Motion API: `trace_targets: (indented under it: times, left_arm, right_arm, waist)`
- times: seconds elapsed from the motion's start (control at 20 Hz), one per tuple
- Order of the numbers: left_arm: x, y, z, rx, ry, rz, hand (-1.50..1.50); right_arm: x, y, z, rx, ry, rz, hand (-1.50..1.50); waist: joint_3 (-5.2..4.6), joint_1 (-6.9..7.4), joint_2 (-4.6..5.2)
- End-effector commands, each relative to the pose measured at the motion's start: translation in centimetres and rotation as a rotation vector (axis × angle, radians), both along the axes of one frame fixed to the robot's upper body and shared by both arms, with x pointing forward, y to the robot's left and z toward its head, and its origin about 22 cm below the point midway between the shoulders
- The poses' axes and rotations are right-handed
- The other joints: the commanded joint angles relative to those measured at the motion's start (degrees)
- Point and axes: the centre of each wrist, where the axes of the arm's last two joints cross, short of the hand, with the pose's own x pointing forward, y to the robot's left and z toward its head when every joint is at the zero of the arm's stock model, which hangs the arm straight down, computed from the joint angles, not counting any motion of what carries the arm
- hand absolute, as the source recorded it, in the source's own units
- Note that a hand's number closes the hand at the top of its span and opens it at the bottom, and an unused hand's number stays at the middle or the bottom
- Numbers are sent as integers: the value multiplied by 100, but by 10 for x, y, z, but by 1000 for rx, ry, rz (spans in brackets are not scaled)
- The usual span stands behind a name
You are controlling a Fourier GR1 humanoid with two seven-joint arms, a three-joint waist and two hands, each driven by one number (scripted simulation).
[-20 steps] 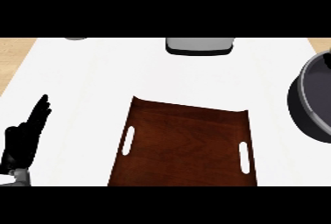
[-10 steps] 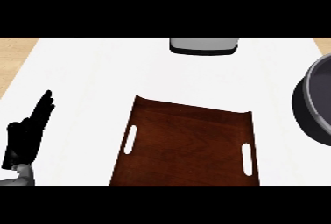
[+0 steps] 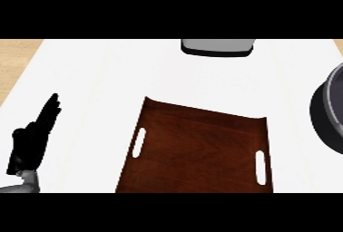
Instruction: Pick the lemon from the tray and place it in the pot
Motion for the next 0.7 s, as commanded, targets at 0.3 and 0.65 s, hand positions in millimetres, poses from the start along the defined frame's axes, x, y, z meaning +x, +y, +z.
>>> trace_targets:
  times: [0.3,0.65]
  left_arm:
    - [16,12,21,19,-9,2,0]
    - [4,-1,-5,1,1,13,0]
  right_arm:
    - [-1,-13,5,214,-74,76,-150]
    - [1,-9,3,308,-461,131,-150]
  waist:
    - [10,38,29]
    - [16,-97,-21]
